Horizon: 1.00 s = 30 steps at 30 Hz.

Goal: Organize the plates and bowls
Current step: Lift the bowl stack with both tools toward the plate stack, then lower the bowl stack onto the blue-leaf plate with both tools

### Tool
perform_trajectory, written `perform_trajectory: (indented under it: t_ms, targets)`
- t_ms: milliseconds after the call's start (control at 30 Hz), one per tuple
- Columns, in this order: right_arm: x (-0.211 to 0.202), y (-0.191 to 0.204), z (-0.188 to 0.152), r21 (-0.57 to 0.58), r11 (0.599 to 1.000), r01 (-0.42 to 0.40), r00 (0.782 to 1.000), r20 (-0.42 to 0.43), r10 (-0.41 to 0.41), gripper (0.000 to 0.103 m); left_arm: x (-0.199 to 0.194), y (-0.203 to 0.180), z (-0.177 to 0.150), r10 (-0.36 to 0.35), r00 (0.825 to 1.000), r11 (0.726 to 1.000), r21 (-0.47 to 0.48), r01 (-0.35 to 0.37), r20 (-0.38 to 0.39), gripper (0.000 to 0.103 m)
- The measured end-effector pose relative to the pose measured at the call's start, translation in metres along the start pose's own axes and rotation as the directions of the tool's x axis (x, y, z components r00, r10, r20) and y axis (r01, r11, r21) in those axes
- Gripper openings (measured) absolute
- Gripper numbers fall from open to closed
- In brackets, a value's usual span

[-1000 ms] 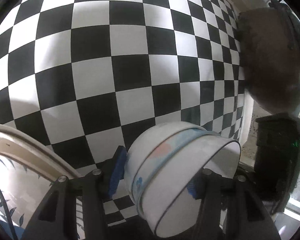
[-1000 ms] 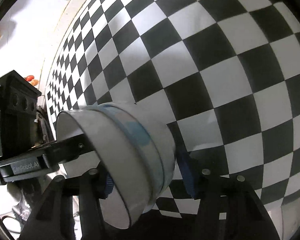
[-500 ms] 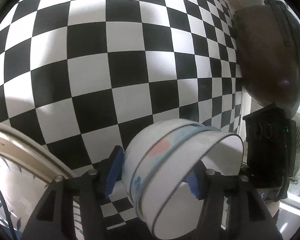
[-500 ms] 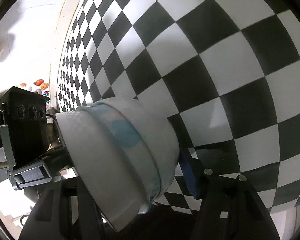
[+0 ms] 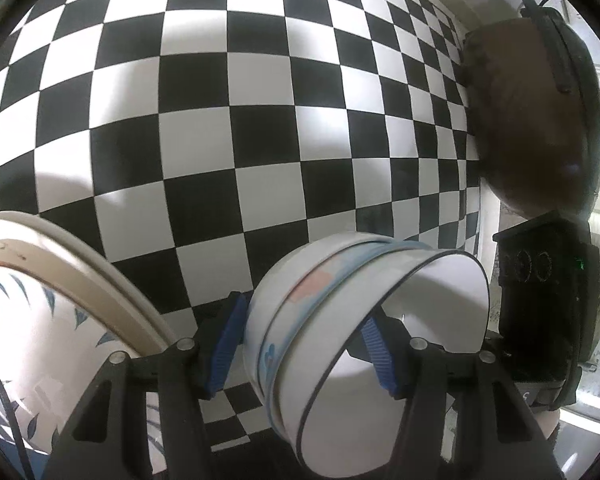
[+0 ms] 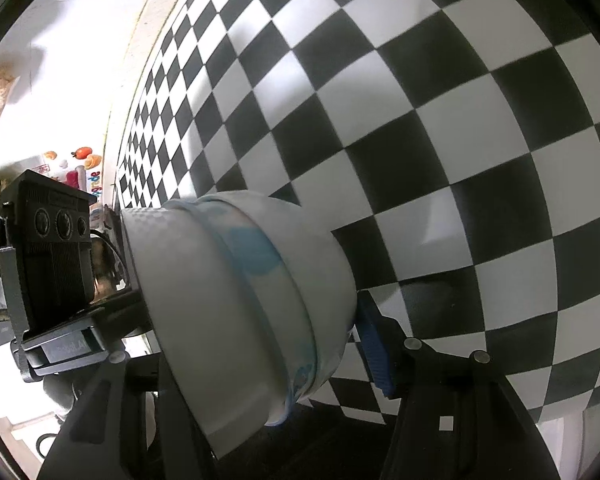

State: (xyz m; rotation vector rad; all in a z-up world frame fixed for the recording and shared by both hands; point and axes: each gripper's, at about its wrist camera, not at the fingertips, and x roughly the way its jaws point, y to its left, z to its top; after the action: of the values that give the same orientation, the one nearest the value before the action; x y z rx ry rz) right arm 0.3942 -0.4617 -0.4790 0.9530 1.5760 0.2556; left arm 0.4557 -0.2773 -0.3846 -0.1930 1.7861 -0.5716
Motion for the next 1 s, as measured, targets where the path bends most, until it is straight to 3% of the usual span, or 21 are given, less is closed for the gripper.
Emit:
perform_trajectory:
  t_ms: [200,500,1000]
  targets:
    - [-0.010,0.030,-0.005,-0.037,0.999,0.001,1.000,0.003,-0.001,0.058,-0.027,-0.011,-0.011,0.003,0.999,1.000,0.007,-0.003,0.038,0.054]
    - [-0.017,0.086,-0.014,-0.130,0.992,-0.003,1.000,-0.004,0.003,0.057,-0.078,0.013,-0.031,0.016,0.995,1.000,-0.023,-0.013,0.102,0.054]
    - [0.055,0.162,-0.037,-0.248,0.969,-0.017,0.994,-0.110,-0.011,0.055,-0.117,0.100,-0.070,0.057,0.986,0.986,-0.162,-0.032,0.155,0.056]
